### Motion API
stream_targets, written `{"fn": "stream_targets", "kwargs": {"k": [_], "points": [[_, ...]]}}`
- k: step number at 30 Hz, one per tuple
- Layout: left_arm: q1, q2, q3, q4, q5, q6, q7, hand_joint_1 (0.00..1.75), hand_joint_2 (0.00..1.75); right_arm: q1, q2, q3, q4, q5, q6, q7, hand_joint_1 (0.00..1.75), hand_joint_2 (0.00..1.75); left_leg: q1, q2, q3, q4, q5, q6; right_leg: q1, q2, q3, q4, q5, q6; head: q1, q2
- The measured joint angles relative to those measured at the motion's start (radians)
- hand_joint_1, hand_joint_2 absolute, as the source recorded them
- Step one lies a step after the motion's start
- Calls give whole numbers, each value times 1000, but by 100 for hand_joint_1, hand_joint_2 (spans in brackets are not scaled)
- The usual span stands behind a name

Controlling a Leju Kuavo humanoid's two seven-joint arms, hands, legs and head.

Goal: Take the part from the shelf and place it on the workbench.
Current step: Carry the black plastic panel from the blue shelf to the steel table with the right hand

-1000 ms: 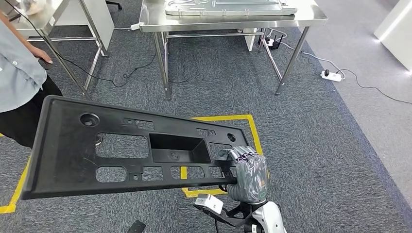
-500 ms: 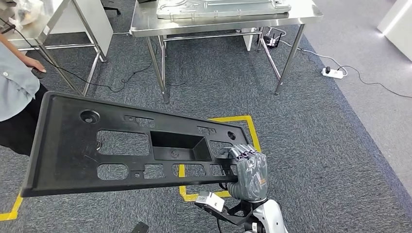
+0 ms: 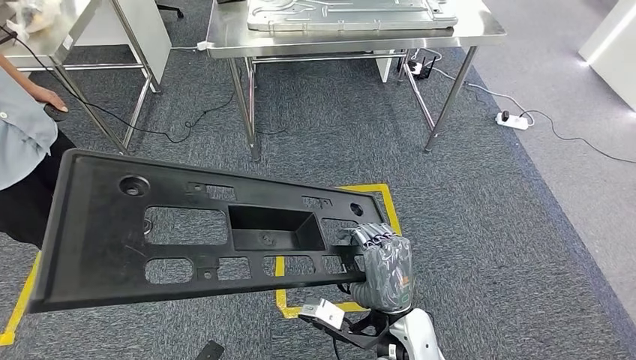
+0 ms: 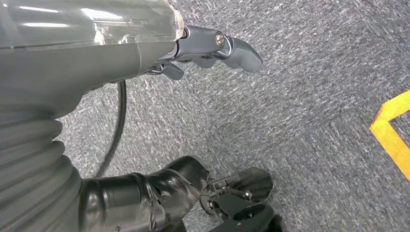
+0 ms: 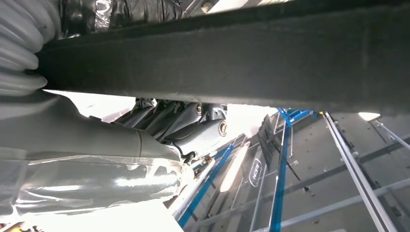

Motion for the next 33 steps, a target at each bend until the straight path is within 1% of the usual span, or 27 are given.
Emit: {"fn": "stream_targets", "kwargs": {"k": [2, 3, 4, 5, 6, 8, 9, 10, 11, 12, 13, 14, 15, 16, 17, 18, 19, 20, 22, 24, 25, 26, 28, 29, 30, 31, 33], "points": [[1, 0, 0, 0, 0, 0, 0, 0, 175, 0, 0, 0, 0, -2, 0, -2, 175, 175, 2, -1, 16, 4, -16, -7, -4, -2, 39, -113, 83, 1, 0, 0], [0, 0, 0, 0, 0, -1, 0, 0, 175, -1, 0, 0, 0, -7, 0, -4, 175, 175, 1, -2, 22, 7, -24, -13, -2, -3, 62, -170, 110, -1, 0, 0], [-1, 0, -1, 0, 0, -1, -1, 0, 175, -1, 0, 0, 0, -13, 1, -8, 175, 175, 0, -2, 24, 10, -30, -19, 0, -4, 79, -208, 121, -4, 0, 0], [-1, 0, -1, 0, 0, -1, -1, 0, 175, -1, 0, 1, 0, -19, 1, -11, 175, 175, -1, -2, 25, 11, -34, -25, 3, -3, 85, -223, 118, -9, 0, 0], [-2, 0, -1, 0, 0, -1, -2, 0, 175, -1, 0, 2, 0, -21, 1, -14, 175, 175, -2, -2, 26, 10, -36, -30, 6, -2, 87, -227, 113, -14, -1, 0], [-2, -1, -2, 0, -2, -2, -2, 0, 175, -1, 0, 3, -1, -10, -2, -16, 175, 175, 0, -1, 30, 10, -42, -39, 4, 1, 94, -234, 109, -27, -1, 0], [-3, -1, -2, 0, -2, -2, -3, 0, 175, -1, 0, 3, -1, -2, -4, -16, 175, 175, 1, 0, 24, 28, -53, -43, 2, 0, 101, -240, 107, -34, -2, 0], [-3, -1, -2, 0, -3, -2, -3, 0, 175, -2, 1, 4, -1, 4, -5, -16, 175, 175, 2, 0, 7, 67, -72, -47, 1, -1, 108, -244, 105, -41, -2, 0], [-4, -1, -3, 0, -3, -2, -3, 0, 175, -3, 1, 5, -1, 8, -6, -16, 175, 175, 3, 0, -24, 126, -96, -49, 1, -2, 115, -247, 102, -47, -2, 0], [-3, -1, -3, 0, -3, -2, -3, 0, 175, -3, 2, 6, -1, 10, -6, -16, 175, 175, 3, 0, -64, 197, -121, -50, 2, -3, 120, -247, 97, -51, -3, 0], [-2, -1, -3, 0, -3, -2, -2, 0, 175, -3, 2, 8, -1, 12, -6, -16, 175, 175, 3, 0, -103, 259, -136, -51, 4, -2, 124, -247, 93, -54, -3, 0], [0, -1, -3, 0, -3, -2, -2, 0, 175, -2, 2, 8, 0, 13, -6, -16, 175, 175, 3, 0, -131, 294, -134, -50, 6, -1, 130, -247, 89, -56, -3, 0], [1, -1, -3, 0, -3, -2, -2, 0, 175, -2, 2, 8, 0, 13, -6, -16, 175, 175, 3, 0, -142, 293, -111, -48, 8, 2, 137, -247, 84, -57, -3, 0], [2, -1, -3, 0, -3, -2, -2, 0, 175, -2, 2, 9, 0, 14, -6, -16, 175, 175, 2, 0, -133, 251, -70, -44, 10, 4, 146, -247, 78, -56, -3, 0], [2, -1, -3, 0, -3, -2, -2, 0, 175, -2, 2, 9, 0, 14, -7, -16, 175, 175, 0, 0, -112, 184, -22, -37, 11, 6, 155, -247, 72, -56, -3, 0], [2, 0, -3, 0, -3, -2, -2, 0, 175, -2, 2, 9, -1, 11, -5, -15, 175, 175, -4, -1, -88, 122, 11, -29, 13, 7, 160, -247, 66, -53, -2, 0], [1, 1, -3, 0, -3, -1, -2, 0, 175, -3, 2, 9, -1, 4, -2, -15, 175, 175, -8, -1, -67, 70, 29, -22, 14, 8, 162, -247, 61, -49, -2, 0], [1, 2, -3, 0, -3, -1, -2, 0, 175, -4, 2, 9, -1, -6, 3, -15, 175, 175, -12, -1, -56, 42, 32, -17, 13, 8, 161, -247, 59, -44, -2, 0], [1, 3, -4, 0, -3, -1, -3, 0, 175, -5, 1, 9, -3, -29, 12, -15, 175, 175, -16, -2, -48, 25, 22, -13, 11, 8, 161, -251, 57, -33, -2, 0], [3, 3, -4, 0, -4, -1, -4, 0, 175, -7, 0, 9, -8, -38, 14, -17, 175, 175, -8, -2, -35, 8, 24, -7, 12, 5, 165, -250, 50, -23, -2, 0], [3, 2, -4, 0, -4, -1, -5, 0, 175, -9, -1, 9, -11, -39, 13, -17, 175, 175, -4, -2, -26, -2, 25, -4, 12, 4, 157, -228, 38, -18, -1, 0], [2, 2, -4, 0, -4, -1, -5, 0, 175, -11, -1, 9, -14, -37, 13, -17, 175, 175, -1, -1, -17, -9, 24, -1, 12, 3, 135, -183, 18, -13, 0, 0], [0, 2, -4, 0, -4, -1, -5, 0, 175, -13, -3, 9, -17, -29, 12, -15, 175, 175, -2, -1, -7, -11, 17, 3, 8, 2, 57, -55, -26, -5, 0, 0], [0, 2, -4, 0, -5, -1, -5, 0, 175, -12, -5, 9, -18, -24, 12, -13, 175, 175, -2, -1, -2, -10, 11, 3, 5, 2, 21, -5, -33, -1, 0, 0], [1, 2, -4, 0, -5, -2, -5, 0, 175, -12, -7, 9, -18, -19, 12, -11, 175, 175, -1, -1, 4, -10, 5, 2, 3, 2, 0, 13, -20, 2, 0, 0], [1, 2, -4, 0, -5, -2, -5, 0, 175, -12, -9, 9, -18, -15, 12, -8, 175, 175, 0, -2, 12, -8, -2, -1, 0, 2, -2, -8, 13, 4, 1, 0], [2, 1, -4, 0, -6, -2, -5, 0, 175, -13, -11, 9, -18, -10, 11, -4, 175, 175, 1, -3, 28, -4, -19, -8, -4, 0, 37, -122, 99, 6, 1, 0]]}}
